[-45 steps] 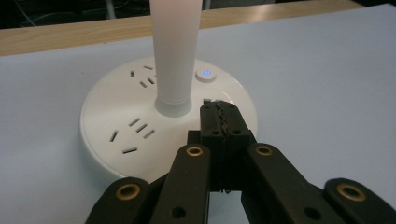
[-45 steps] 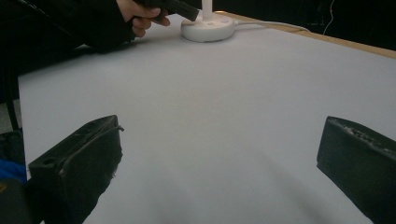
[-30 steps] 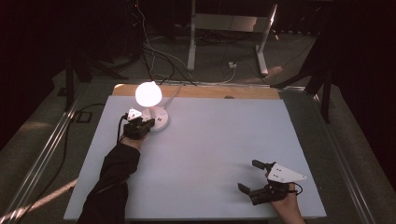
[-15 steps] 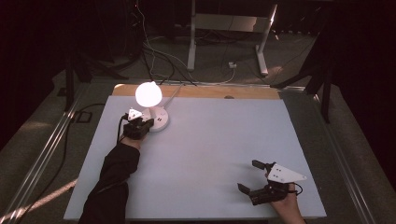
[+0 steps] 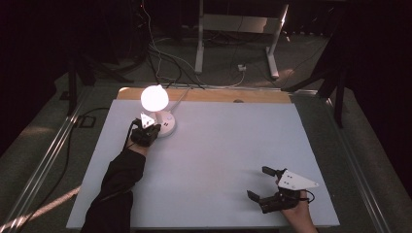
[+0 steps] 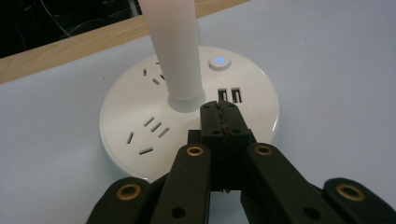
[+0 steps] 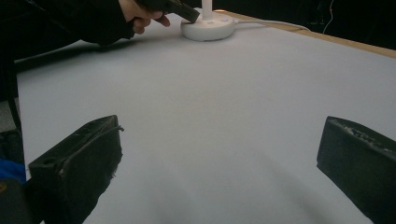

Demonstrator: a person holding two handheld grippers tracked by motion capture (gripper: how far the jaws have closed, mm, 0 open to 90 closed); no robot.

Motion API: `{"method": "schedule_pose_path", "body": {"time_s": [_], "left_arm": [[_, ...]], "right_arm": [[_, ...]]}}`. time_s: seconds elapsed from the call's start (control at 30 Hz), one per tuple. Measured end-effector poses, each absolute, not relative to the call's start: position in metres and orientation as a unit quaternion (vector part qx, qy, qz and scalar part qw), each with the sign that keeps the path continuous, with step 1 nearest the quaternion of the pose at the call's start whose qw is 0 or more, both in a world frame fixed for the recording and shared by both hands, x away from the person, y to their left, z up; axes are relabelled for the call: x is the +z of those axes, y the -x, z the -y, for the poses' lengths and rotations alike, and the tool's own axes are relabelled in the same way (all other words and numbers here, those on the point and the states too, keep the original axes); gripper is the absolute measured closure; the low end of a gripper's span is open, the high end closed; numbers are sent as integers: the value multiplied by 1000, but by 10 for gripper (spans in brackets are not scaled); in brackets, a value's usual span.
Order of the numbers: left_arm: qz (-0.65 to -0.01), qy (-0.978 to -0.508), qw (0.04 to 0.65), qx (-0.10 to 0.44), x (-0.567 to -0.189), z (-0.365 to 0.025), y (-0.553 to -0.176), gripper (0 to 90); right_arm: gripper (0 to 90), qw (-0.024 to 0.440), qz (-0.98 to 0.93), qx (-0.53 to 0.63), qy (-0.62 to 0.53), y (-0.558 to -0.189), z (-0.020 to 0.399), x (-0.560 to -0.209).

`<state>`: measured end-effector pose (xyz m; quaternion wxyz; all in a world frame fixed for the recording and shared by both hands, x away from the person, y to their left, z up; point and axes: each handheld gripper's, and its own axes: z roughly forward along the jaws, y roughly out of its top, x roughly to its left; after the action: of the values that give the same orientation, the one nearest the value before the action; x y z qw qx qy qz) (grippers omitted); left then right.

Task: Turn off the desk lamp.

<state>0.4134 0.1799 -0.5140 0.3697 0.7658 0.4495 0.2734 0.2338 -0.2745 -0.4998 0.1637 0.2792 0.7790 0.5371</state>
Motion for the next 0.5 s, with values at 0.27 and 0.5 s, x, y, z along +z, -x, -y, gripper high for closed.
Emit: {"method": "schedule_pose_path", "body": {"time_s": [0.27,0.5], "left_arm": [[-463,-740,420,247,-503,-189,-414,900],[-463,-742,424,237,-502,-191,-415,900]], "right_arm": [[0,164,-776,539,-282,-234,276,-500],[0,165,-776,540,-279,-233,276,-499]]}}
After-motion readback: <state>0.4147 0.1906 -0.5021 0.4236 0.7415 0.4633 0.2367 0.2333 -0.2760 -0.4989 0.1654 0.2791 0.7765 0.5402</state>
